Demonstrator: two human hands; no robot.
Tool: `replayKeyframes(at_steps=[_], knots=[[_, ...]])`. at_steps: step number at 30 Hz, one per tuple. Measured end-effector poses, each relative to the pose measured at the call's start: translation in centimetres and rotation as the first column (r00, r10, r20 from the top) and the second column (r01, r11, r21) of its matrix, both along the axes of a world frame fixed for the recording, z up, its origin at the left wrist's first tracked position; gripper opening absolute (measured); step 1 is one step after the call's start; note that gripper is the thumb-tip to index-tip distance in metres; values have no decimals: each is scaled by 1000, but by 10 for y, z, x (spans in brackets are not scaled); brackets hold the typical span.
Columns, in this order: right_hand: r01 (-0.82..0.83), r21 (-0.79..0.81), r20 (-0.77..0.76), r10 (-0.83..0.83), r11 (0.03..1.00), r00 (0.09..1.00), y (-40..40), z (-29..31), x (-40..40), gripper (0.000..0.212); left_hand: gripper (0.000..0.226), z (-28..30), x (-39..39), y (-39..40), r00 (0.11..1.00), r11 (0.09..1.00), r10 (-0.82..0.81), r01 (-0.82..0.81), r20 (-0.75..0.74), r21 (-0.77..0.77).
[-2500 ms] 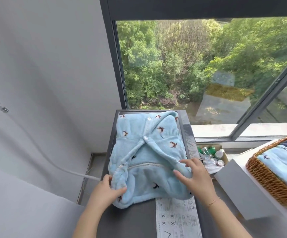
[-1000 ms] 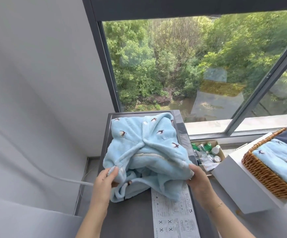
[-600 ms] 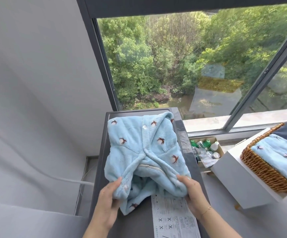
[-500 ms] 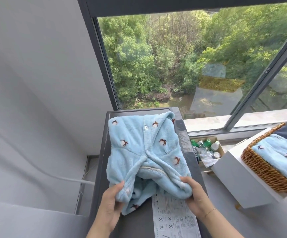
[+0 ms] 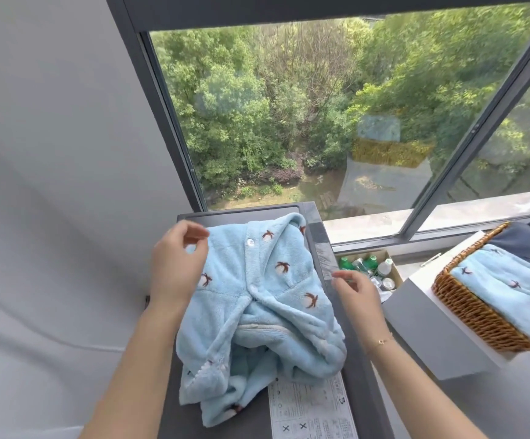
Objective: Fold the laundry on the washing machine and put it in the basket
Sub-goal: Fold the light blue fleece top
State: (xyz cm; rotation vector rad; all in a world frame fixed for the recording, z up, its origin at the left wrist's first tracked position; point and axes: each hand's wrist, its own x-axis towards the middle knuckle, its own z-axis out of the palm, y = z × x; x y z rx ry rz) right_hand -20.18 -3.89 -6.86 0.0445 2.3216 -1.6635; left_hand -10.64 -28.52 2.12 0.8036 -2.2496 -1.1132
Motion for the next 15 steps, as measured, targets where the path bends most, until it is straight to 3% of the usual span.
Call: replayKeyframes(at_steps=[2, 5, 8, 10, 15], knots=[[-38, 14, 13, 38, 999, 999, -20, 7, -22, 10, 14, -1, -61, -2, 982, 981, -177, 182, 69, -70], [-153, 95, 42, 149, 984, 988, -51, 3, -42, 36, 20, -20, -139, 1, 856, 894, -406, 444, 321, -52], [-185, 249, 30, 183, 951, 983, -68, -10, -56, 41, 32, -53, -185, 4, 668, 835, -513, 533, 540, 134], [-203, 259, 14, 206, 944, 978, -73, -18, -61, 31, 33, -74, -196, 3, 605, 824, -542, 518, 584, 228], [-128, 188, -185, 163, 974, 969, -74, -32, -57, 40, 18, -103, -202, -4, 711, 882, -456, 442, 535, 164]])
